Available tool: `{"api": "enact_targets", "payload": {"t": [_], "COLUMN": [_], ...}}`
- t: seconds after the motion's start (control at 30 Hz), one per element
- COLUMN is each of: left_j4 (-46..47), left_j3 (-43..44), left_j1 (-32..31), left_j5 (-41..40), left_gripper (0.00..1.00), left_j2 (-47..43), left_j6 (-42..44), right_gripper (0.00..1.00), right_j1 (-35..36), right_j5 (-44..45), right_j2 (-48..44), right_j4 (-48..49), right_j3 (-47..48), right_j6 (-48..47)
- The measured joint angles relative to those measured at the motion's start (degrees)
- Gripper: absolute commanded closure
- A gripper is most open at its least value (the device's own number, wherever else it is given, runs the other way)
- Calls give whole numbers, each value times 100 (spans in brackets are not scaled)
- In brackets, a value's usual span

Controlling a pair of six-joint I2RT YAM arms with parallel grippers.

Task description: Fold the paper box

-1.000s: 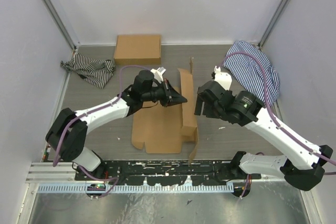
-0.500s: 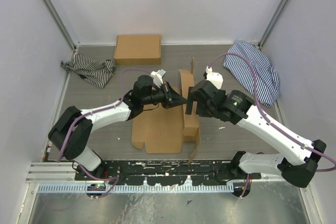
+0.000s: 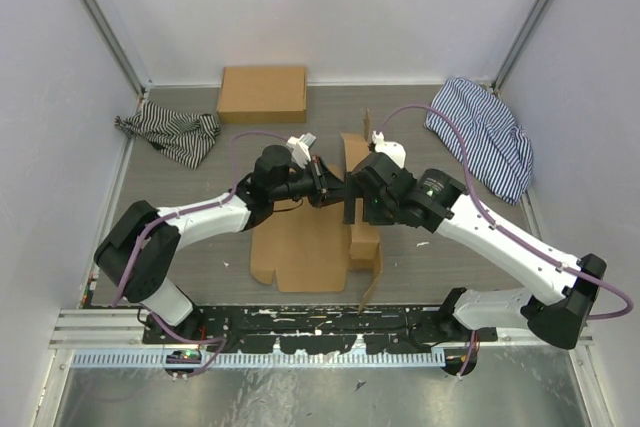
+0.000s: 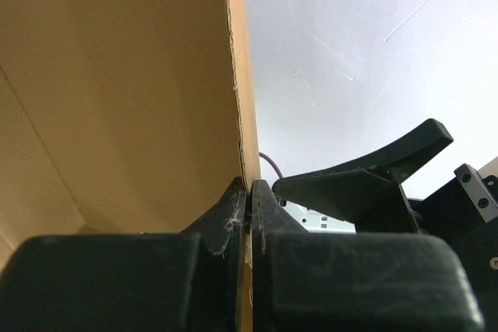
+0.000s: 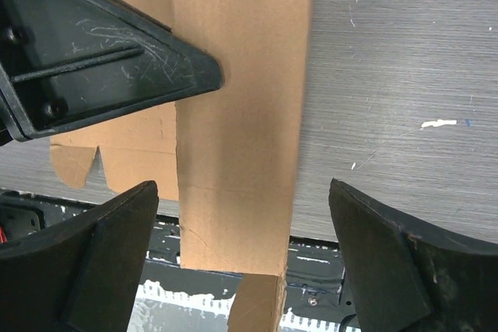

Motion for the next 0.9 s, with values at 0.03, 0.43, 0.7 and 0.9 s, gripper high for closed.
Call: {"api": "enact_targets", "payload": {"t": [0.03, 0.43, 0.7, 0.9], "left_j4": [2, 127, -564, -1248], "left_j3": [-2, -195, -203, -251], "left_j1": [0, -133, -763, -1204], "left_j5": [-9, -407, -1506, -2433], "left_gripper": [91, 91, 92, 92], "left_j2": [0, -68, -675, -1228], "left_j6": [0, -46, 168, 372], "right_gripper": [5, 8, 11, 16], "right_j1": [0, 94, 326, 372], "right_j5": [-33, -208, -81, 59], "right_j2": [7, 109, 297, 304], "right_j4": [2, -37, -262, -479], "right_j3": [0, -92, -103, -103], "right_j6": [-31, -192, -223, -293]}}
